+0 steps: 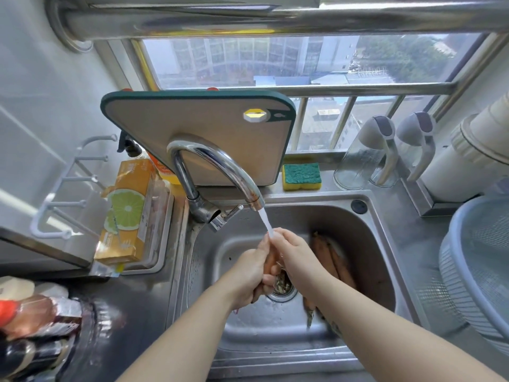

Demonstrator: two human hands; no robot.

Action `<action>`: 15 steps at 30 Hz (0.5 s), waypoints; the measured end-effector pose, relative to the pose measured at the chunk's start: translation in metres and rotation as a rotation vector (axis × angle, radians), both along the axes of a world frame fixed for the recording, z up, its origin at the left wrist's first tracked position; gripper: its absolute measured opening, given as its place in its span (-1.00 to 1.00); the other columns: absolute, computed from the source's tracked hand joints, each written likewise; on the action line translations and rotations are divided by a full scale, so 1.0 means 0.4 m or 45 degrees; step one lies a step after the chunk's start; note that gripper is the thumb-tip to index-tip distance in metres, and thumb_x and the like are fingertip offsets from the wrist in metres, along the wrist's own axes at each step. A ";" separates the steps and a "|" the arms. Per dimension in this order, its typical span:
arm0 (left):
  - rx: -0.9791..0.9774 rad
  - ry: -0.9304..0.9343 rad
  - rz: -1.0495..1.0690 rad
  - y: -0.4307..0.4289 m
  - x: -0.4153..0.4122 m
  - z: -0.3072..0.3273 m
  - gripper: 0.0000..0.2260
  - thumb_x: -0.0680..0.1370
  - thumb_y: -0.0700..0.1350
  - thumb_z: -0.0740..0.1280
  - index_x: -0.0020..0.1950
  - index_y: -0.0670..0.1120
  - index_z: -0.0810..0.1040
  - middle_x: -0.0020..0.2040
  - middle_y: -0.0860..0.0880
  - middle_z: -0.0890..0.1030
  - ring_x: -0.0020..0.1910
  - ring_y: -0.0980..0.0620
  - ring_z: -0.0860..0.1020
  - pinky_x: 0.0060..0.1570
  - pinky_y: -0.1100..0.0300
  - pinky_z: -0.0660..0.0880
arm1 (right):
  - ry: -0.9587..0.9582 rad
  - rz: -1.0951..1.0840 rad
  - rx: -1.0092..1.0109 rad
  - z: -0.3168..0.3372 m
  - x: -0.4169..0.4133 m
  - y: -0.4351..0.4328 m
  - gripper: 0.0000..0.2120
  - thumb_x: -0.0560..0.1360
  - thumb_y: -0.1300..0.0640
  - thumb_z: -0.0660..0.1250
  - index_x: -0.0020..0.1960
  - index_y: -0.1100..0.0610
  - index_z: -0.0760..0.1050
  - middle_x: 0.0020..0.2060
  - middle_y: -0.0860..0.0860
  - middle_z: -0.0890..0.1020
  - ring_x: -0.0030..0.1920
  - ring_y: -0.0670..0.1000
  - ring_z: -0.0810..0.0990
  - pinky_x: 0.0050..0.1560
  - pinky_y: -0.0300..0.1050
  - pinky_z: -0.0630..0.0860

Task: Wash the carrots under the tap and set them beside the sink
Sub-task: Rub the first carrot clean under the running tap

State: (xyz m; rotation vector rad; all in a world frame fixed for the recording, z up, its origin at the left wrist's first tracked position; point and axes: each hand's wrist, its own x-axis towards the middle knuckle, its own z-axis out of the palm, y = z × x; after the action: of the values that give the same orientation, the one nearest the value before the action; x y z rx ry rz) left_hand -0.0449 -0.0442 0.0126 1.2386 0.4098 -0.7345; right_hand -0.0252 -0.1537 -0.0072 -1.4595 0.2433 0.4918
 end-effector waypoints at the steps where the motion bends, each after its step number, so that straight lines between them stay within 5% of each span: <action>1: 0.064 -0.073 -0.050 -0.001 -0.006 0.000 -0.58 0.59 0.24 0.05 -0.14 -0.09 0.40 -0.42 0.01 0.35 -0.54 0.15 0.24 -0.51 0.26 0.12 | 0.015 -0.031 -0.054 0.001 0.005 0.008 -0.77 0.59 0.06 0.20 -0.20 0.11 0.48 -0.50 0.02 0.47 -0.54 -0.04 0.42 -0.49 -0.17 0.40; 7: 0.284 -0.323 -0.220 -0.003 -0.033 -0.008 -0.89 0.66 -0.12 0.06 0.12 -0.03 0.35 -0.29 -0.01 0.35 -0.48 0.17 0.30 -0.53 0.36 0.23 | 0.104 -0.085 0.089 0.025 0.017 0.008 -0.66 0.65 0.02 0.09 -0.14 0.12 0.54 -0.31 -0.02 0.63 -0.36 -0.01 0.51 -0.34 -0.15 0.39; 10: 0.400 -0.413 -0.196 0.001 -0.018 -0.014 -0.83 0.66 0.00 0.06 0.01 0.06 0.43 -0.33 0.05 0.37 -0.54 0.21 0.28 -0.50 0.34 0.24 | 0.011 0.064 0.089 0.032 0.019 -0.012 -0.70 0.65 0.06 0.06 0.06 0.13 0.55 -0.19 -0.02 0.66 -0.26 0.00 0.54 -0.24 -0.13 0.47; 13: 0.389 -0.406 -0.129 0.004 -0.004 -0.007 -0.69 0.63 0.11 0.06 -0.14 0.00 0.47 -0.43 0.06 0.32 -0.59 0.20 0.23 -0.55 0.34 0.18 | -0.045 0.199 -0.003 0.021 0.015 -0.040 -0.72 0.63 0.05 0.12 0.29 0.01 0.45 0.01 0.04 0.68 0.06 0.01 0.58 0.21 0.06 0.44; 15: 0.363 -0.312 -0.063 0.005 0.003 -0.008 -0.60 0.62 0.18 0.03 -0.20 -0.04 0.47 -0.50 0.07 0.30 -0.60 0.17 0.21 -0.56 0.33 0.15 | -0.104 0.282 -0.026 0.021 0.009 -0.047 -0.69 0.61 0.08 0.19 0.35 -0.02 0.41 0.04 0.16 0.62 0.09 0.02 0.55 0.32 0.12 0.40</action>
State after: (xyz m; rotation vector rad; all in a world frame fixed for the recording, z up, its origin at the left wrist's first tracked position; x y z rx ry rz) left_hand -0.0435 -0.0422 0.0095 1.5924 0.2885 -0.5686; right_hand -0.0216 -0.1726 0.0013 -1.5313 0.0217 0.6079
